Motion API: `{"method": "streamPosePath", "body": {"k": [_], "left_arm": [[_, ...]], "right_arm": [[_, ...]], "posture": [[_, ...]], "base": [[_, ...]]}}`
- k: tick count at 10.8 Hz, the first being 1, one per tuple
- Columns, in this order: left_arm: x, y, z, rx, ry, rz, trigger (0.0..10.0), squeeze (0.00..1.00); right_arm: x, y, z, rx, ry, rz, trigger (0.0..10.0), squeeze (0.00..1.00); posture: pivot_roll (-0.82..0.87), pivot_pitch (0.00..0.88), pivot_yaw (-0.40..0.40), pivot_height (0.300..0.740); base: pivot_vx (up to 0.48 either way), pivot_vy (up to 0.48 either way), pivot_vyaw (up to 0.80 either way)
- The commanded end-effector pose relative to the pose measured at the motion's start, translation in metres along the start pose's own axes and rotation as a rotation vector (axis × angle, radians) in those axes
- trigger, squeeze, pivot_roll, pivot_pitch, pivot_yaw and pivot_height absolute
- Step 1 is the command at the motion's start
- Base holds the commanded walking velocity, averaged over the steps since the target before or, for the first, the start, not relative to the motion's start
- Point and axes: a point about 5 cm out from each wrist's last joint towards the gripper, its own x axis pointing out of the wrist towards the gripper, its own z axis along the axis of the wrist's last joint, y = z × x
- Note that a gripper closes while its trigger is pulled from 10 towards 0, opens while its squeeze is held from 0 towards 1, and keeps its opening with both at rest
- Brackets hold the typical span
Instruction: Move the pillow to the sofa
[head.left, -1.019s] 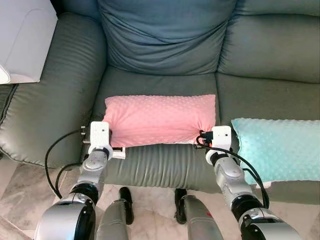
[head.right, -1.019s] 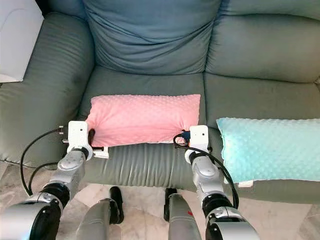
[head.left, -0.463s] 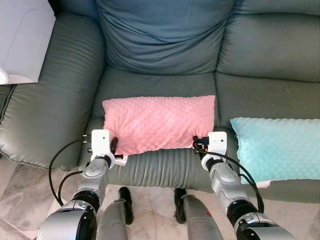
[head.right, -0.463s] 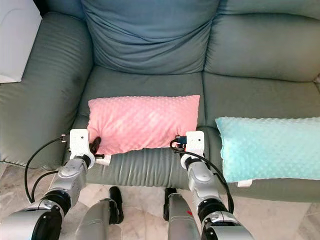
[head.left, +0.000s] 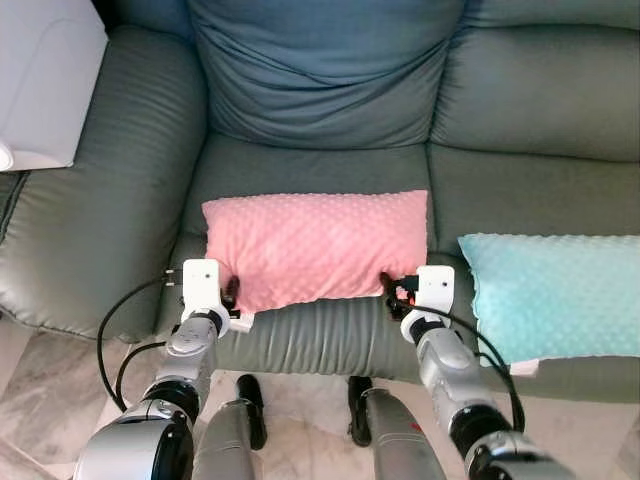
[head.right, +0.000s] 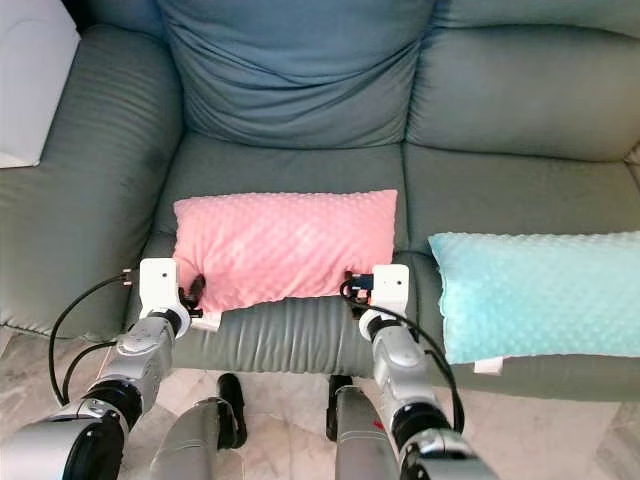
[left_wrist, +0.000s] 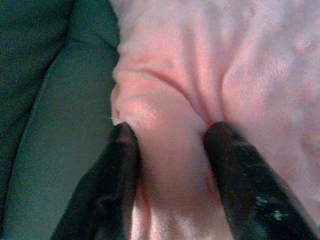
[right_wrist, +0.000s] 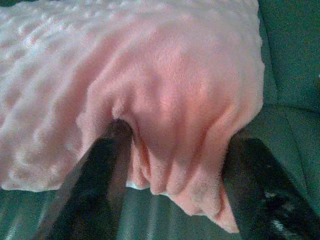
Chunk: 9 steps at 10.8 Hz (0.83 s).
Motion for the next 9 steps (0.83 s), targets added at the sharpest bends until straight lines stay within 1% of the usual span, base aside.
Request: {"method": "streamPosePath", "body": {"k": [1, 2, 4, 6, 9], "left_arm": [[-0.004, 0.001, -0.013, 0.03, 0.049, 0.016, 10.0, 1.0], [-0.004, 0.002, -0.012, 0.047, 0.053, 0.031, 10.0, 1.0], [-0.003, -0.001, -0.012, 0.06, 0.055, 0.026, 10.0, 1.0], [-0.003, -0.003, -0.012, 0.087, 0.059, 0.041, 10.0, 1.0], [-0.002, -0.005, -0.009, 0.108, 0.052, 0.044, 10.0, 1.0]], "right_arm": [[-0.007, 0.0, -0.011, 0.007, 0.027, -0.01, 10.0, 1.0], [-0.008, 0.0, -0.011, 0.011, 0.017, -0.015, 10.0, 1.0], [-0.012, 0.0, -0.009, 0.016, -0.007, -0.023, 10.0, 1.0], [-0.016, 0.001, -0.013, 0.027, -0.004, -0.019, 10.0, 1.0], [-0.022, 0.007, -0.014, 0.041, -0.005, -0.017, 10.0, 1.0]], "posture": [[-0.15, 0.425, -0.002, 0.74], [-0.15, 0.425, -0.002, 0.74], [-0.16, 0.421, -0.004, 0.74], [-0.16, 0.416, -0.007, 0.74], [-0.16, 0.411, -0.005, 0.74]], "base": [[0.0, 0.0, 0.0], [0.0, 0.0, 0.0], [0.0, 0.0, 0.0], [0.0, 0.0, 0.0], [0.0, 0.0, 0.0]]}}
